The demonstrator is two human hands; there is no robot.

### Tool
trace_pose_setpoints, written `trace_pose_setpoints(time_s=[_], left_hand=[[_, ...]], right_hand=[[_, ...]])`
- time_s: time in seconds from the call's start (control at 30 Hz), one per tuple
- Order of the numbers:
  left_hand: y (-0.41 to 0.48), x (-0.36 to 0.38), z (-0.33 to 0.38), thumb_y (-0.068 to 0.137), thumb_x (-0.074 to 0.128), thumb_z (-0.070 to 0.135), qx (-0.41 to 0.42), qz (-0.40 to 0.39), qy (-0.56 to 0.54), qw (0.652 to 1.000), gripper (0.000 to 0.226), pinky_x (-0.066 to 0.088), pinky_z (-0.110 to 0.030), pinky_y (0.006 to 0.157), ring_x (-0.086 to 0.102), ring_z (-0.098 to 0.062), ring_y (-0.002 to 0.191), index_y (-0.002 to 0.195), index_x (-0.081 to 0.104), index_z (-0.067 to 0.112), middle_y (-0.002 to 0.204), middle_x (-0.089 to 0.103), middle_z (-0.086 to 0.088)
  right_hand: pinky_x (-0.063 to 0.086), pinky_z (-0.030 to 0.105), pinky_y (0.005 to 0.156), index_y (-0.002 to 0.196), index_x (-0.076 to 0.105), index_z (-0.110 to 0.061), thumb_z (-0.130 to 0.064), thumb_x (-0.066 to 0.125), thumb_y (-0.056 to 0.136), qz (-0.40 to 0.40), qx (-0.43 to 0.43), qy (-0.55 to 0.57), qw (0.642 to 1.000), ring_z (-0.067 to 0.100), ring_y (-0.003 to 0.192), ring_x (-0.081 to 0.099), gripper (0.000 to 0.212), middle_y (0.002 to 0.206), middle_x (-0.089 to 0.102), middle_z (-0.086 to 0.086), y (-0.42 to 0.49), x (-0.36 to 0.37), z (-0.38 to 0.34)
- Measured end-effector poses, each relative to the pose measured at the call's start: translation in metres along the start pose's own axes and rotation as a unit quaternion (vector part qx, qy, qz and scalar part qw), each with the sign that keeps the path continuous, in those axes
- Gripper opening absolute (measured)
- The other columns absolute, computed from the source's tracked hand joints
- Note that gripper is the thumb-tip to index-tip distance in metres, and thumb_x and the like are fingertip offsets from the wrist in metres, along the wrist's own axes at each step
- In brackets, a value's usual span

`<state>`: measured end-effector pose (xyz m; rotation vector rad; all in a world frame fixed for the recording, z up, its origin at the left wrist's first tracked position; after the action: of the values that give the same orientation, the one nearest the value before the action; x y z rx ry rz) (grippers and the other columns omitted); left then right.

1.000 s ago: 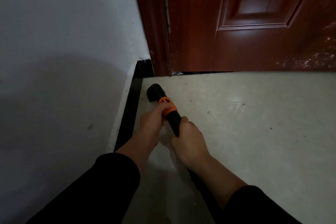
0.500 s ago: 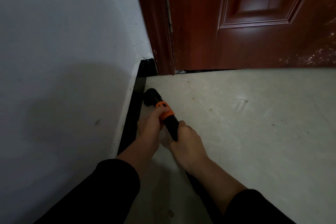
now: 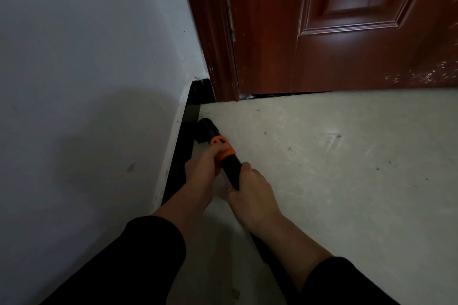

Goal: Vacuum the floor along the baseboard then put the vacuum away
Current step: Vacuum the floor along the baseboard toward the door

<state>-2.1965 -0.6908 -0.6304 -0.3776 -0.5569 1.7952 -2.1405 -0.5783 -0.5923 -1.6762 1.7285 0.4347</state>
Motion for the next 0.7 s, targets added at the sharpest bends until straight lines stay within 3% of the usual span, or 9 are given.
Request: trace_pose_setpoints(time_s=[0.2, 0.47, 0.7], left_hand=[[0.003, 0.003, 0.004, 0.074, 0.076, 0.019, 0.003, 0.002, 0.007, 1.000, 0.048, 0.047, -0.023, 0.058, 0.065, -0.021, 0.085, 0.116, 0.063, 0.000, 0.107, 0.067, -0.014], [-0.001, 0.015, 0.009, 0.076, 0.074, 0.017, 0.008, -0.024, 0.010, 1.000, 0.018, 0.046, -0.022, 0.053, 0.064, -0.017, 0.073, 0.089, 0.066, 0.008, 0.092, 0.068, -0.011], [-0.003, 0.019, 0.020, 0.074, 0.076, 0.018, 0.021, -0.031, 0.008, 0.999, 0.028, 0.047, -0.023, 0.055, 0.064, -0.017, 0.075, 0.097, 0.067, 0.006, 0.095, 0.068, -0.012]], right_hand=[[0.047, 0.031, 0.074, 0.118, 0.045, -0.007, -0.014, 0.054, 0.090, 0.005, -0.003, 0.003, 1.000, 0.025, 0.096, 0.058, 0.031, 0.111, 0.055, 0.011, 0.005, -0.002, 0.000], [0.040, 0.027, 0.069, 0.117, 0.046, -0.008, -0.014, 0.056, 0.090, 0.018, -0.014, 0.009, 1.000, 0.023, 0.092, 0.056, 0.030, 0.108, 0.055, 0.011, 0.008, -0.009, 0.003], [0.039, 0.025, 0.067, 0.117, 0.045, -0.008, -0.015, 0.055, 0.092, 0.038, -0.029, 0.022, 0.999, 0.017, 0.085, 0.052, 0.028, 0.106, 0.055, 0.010, 0.008, -0.016, 0.000]])
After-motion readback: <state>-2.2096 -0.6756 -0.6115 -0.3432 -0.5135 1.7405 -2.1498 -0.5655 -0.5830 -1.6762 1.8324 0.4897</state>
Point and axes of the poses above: each hand's wrist, its own y-axis towards the middle knuckle, its own x-axis out of the palm, z = x × y, the point moved 8 cm from there along y, towards the middle knuckle
